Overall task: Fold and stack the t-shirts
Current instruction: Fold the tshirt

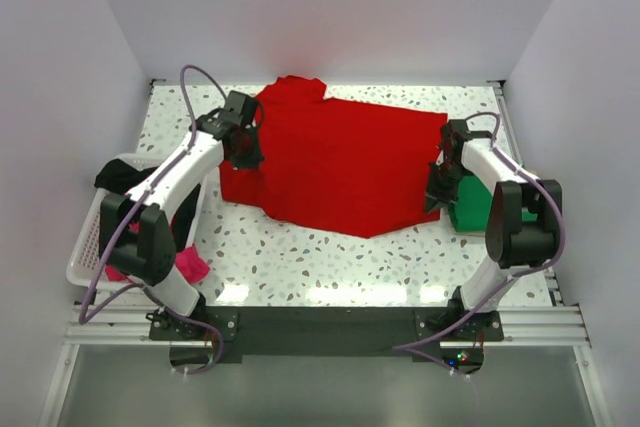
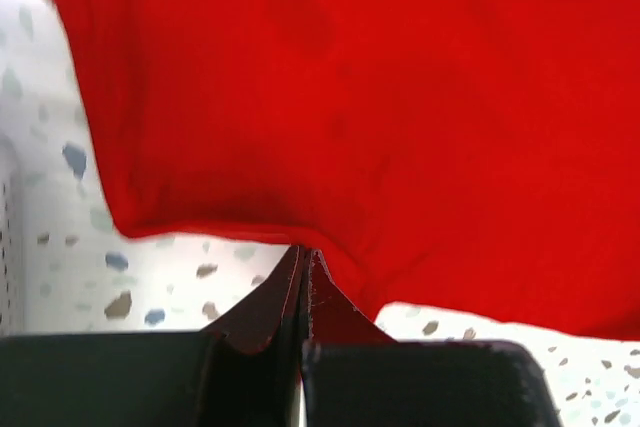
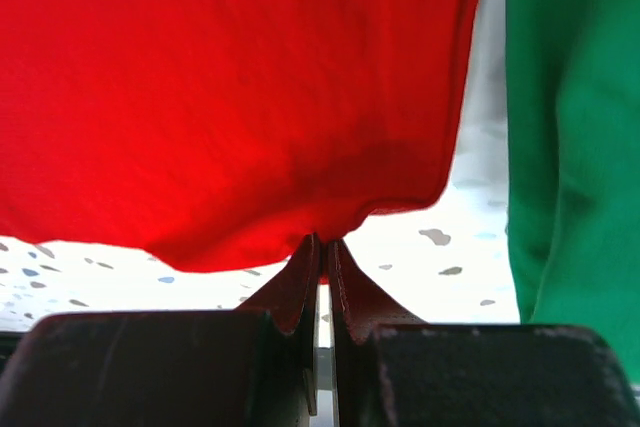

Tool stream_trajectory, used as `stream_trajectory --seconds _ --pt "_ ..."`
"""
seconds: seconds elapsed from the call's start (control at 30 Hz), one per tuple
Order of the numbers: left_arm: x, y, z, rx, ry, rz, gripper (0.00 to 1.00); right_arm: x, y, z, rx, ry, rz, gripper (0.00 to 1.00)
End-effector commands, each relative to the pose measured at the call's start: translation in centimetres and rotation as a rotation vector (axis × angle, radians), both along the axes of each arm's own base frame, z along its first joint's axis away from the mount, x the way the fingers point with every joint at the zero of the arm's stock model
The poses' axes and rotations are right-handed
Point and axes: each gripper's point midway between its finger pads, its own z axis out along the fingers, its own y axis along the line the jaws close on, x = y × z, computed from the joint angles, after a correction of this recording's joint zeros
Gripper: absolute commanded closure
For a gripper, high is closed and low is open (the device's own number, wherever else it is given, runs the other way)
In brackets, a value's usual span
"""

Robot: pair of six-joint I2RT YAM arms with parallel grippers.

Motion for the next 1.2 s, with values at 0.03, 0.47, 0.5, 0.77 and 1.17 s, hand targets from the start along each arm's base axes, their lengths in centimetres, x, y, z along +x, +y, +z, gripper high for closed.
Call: stream_trajectory --seconds 0.03,0.47,0.5,0.77,1.17 --pt "5.4 -1.0 2.4 0.029 -0.121 -0.065 1.0 2.5 0.4 1.0 0.031 -0.026 -0.025 1.0" --pt "14.2 -1.7 5.5 -0.009 -0.253 -0.112 1.0 8.0 -1.6 1.2 0.086 -0.08 -0.148 1.0" --pt "14.6 -1.4 5.6 -0.007 -0.258 -0.114 1.0 8.3 -1.7 1.3 0.091 -0.087 -0.161 1.0" --pt "17.7 -1.3 6.8 -0.033 -0.316 -0.133 1.0 10.6 -3.1 1.8 0.114 -0.127 -0.207 1.0" --pt "19.6 -0.5 6.4 -0.041 -0.337 -0.141 1.0 11.9 -4.1 1.5 0.112 -0.135 -0.228 1.0"
